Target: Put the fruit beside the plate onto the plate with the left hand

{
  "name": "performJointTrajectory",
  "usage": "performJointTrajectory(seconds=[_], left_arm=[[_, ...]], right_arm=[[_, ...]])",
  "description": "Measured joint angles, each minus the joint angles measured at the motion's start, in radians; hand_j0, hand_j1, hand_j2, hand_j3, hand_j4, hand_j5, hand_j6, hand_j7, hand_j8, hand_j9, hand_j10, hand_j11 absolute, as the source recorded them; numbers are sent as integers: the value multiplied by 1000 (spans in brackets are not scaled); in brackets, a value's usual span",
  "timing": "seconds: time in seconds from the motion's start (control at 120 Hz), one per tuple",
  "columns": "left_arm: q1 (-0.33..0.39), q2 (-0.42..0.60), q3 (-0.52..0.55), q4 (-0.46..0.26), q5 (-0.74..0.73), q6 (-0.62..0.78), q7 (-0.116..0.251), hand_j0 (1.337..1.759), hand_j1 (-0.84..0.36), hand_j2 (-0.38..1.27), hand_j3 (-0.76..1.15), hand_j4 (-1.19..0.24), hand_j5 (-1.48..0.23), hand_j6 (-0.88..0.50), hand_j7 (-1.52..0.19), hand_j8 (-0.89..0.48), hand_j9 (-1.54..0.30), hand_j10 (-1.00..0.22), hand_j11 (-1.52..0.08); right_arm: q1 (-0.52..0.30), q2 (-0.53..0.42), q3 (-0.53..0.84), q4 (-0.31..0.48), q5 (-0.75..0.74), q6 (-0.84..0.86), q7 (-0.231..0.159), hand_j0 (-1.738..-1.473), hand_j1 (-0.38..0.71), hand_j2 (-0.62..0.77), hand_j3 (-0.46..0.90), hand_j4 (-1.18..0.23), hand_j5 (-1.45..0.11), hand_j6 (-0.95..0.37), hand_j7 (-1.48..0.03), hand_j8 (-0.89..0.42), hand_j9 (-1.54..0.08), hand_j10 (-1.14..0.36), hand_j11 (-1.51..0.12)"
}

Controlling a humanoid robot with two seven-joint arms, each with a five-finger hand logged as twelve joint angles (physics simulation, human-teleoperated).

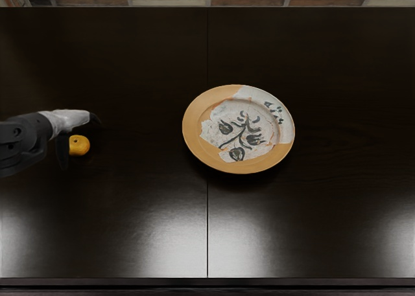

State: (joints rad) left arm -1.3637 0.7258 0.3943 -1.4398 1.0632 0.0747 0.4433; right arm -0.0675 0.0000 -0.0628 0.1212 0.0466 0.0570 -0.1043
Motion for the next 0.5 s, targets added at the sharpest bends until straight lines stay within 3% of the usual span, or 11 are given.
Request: performJointTrajectory(seconds=[0.5], left_arm=[[7,6,30,-7,32,39,0,1658,14,59,0,-285,-366,-286,-366,-286,-366,-285,-366]], right_arm=[[0,0,0,0,0,0,0,-1658,-320,-5,0,-24,-31,-24,-31,-24,-31,-24,-31]])
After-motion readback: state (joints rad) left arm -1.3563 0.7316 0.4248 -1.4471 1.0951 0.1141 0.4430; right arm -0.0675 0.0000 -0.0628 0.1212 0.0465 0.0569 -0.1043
